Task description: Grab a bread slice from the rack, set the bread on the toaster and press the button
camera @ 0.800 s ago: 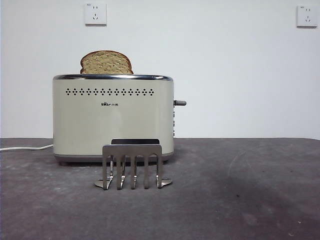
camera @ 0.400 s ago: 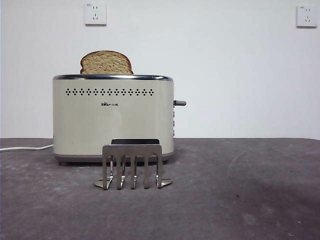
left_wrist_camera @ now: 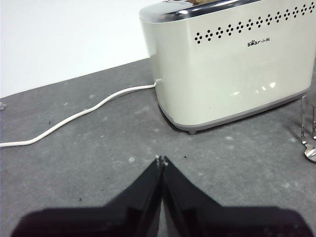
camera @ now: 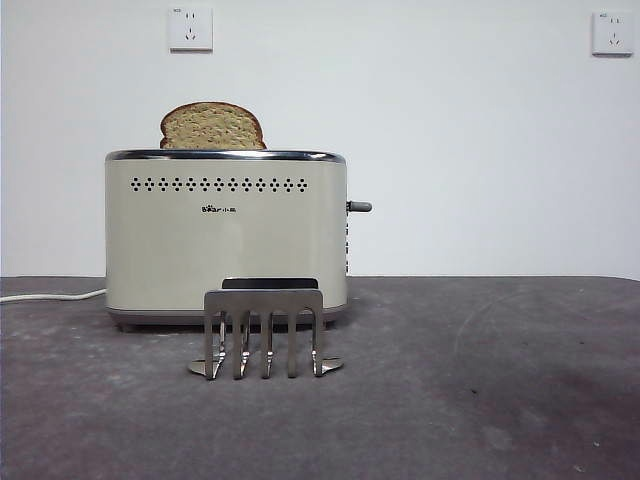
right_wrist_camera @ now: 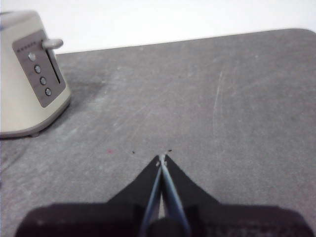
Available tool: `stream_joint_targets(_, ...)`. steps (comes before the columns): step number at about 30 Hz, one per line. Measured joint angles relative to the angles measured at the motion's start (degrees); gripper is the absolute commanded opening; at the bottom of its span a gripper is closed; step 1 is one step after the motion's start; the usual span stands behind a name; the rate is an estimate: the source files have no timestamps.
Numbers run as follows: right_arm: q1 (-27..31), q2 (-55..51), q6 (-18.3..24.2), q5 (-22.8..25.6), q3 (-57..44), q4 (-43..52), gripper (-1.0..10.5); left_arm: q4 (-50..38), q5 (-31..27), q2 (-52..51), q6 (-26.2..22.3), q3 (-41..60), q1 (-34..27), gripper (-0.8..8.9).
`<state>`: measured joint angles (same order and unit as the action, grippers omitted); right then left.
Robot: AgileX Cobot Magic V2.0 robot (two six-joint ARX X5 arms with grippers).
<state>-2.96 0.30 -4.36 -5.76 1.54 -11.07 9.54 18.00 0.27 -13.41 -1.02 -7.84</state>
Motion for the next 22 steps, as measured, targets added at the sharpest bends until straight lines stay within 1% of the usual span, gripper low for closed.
stream_joint_targets(2,0.0,-0.07,-0.22,-0.02,-0.04,0.11,0.0,0.0,-0.02,0.0,0.0,0.0,0.0,-0.04)
stream_joint_targets(5,0.0,-0.07,-2.03,0.0,-0.07,0.2,0.0,0.0,-0.02,0.0,0.02,0.0,0.0,-0.04)
stream_joint_targets(9,0.0,-0.07,-3.19,0.0,-0.07,0.2,0.0,0.0,-0.02,0.0,0.0,0.0,0.0,-0.04)
stream_joint_targets(22,0.0,-0.07,-3.61,0.0,-0.07,0.2,0.0,0.0,-0.02,0.0,0.02,0.0,0.02,-0.04)
